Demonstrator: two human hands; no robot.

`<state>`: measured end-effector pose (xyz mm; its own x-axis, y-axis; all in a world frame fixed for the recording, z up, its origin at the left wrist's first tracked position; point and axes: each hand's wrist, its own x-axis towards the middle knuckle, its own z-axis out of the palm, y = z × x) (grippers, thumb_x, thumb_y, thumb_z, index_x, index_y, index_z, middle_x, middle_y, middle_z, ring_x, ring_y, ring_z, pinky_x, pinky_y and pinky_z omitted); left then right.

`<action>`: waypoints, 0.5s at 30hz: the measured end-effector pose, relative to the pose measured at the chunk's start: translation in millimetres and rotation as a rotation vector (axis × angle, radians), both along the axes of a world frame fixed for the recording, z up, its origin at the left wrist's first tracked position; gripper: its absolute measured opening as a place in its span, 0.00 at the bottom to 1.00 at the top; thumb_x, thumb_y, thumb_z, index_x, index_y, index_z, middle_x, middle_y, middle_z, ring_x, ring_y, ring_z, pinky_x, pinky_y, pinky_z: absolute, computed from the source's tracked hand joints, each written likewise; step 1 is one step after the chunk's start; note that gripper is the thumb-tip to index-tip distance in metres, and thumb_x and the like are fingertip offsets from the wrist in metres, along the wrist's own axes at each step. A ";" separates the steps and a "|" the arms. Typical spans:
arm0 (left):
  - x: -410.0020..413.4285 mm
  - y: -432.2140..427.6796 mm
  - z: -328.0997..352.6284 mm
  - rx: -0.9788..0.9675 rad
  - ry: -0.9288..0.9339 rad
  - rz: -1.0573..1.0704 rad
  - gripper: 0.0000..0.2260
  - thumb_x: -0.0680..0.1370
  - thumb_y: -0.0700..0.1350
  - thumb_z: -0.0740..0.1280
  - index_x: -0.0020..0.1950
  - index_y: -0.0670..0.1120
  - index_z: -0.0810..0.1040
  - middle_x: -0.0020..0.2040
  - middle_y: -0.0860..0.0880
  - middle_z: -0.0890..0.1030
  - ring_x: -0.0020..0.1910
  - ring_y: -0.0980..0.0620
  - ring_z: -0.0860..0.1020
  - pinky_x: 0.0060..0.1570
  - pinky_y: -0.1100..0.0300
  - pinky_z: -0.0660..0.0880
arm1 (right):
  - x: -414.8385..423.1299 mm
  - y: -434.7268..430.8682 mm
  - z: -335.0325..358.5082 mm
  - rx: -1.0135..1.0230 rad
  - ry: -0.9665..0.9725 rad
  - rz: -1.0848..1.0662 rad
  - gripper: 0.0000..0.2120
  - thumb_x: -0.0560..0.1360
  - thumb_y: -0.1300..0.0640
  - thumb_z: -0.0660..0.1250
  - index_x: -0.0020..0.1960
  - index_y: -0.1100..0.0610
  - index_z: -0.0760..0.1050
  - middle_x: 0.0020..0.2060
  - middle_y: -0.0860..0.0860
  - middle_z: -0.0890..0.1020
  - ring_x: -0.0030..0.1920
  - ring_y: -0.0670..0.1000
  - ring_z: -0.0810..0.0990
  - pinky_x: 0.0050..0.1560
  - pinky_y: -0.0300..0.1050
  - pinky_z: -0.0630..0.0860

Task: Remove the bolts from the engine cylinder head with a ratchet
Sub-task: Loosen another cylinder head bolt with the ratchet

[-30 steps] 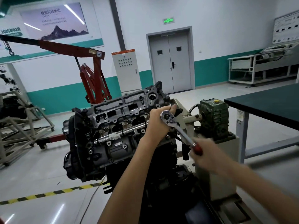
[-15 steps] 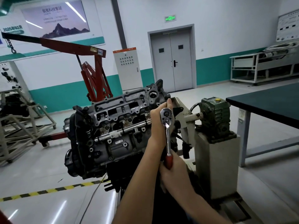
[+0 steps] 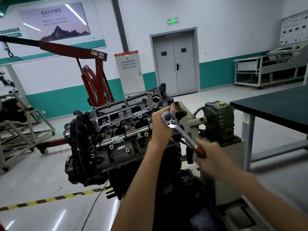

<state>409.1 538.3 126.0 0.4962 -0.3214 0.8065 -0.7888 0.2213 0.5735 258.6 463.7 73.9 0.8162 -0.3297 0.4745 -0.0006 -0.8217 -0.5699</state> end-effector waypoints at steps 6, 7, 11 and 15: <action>-3.8 -4.6 1.3 -0.026 0.012 0.090 0.23 0.82 0.41 0.61 0.28 0.37 0.61 0.24 0.43 0.63 0.24 0.50 0.60 0.25 0.53 0.57 | 28.6 84.3 -33.1 0.605 -0.178 0.145 0.07 0.71 0.67 0.63 0.39 0.57 0.69 0.24 0.52 0.70 0.17 0.45 0.67 0.20 0.36 0.64; -2.2 -1.8 2.2 -0.012 0.020 0.044 0.23 0.82 0.41 0.61 0.28 0.36 0.62 0.24 0.42 0.63 0.24 0.48 0.60 0.25 0.53 0.57 | 26.4 75.9 -30.2 0.544 -0.153 0.137 0.07 0.71 0.67 0.63 0.39 0.57 0.69 0.24 0.52 0.70 0.18 0.45 0.68 0.21 0.36 0.65; 4.0 7.6 8.8 0.199 -0.054 -0.049 0.23 0.81 0.41 0.63 0.26 0.41 0.64 0.23 0.46 0.65 0.25 0.54 0.62 0.27 0.57 0.60 | 1.8 -4.5 3.0 0.094 0.026 0.125 0.08 0.71 0.68 0.65 0.39 0.56 0.71 0.30 0.50 0.74 0.28 0.45 0.72 0.31 0.36 0.71; 6.2 6.1 14.0 0.281 -0.105 -0.030 0.24 0.80 0.41 0.64 0.26 0.50 0.60 0.23 0.54 0.63 0.24 0.57 0.59 0.27 0.62 0.58 | -4.1 -59.5 51.6 -0.391 0.133 0.036 0.06 0.73 0.61 0.65 0.47 0.53 0.71 0.32 0.48 0.78 0.31 0.42 0.76 0.32 0.34 0.72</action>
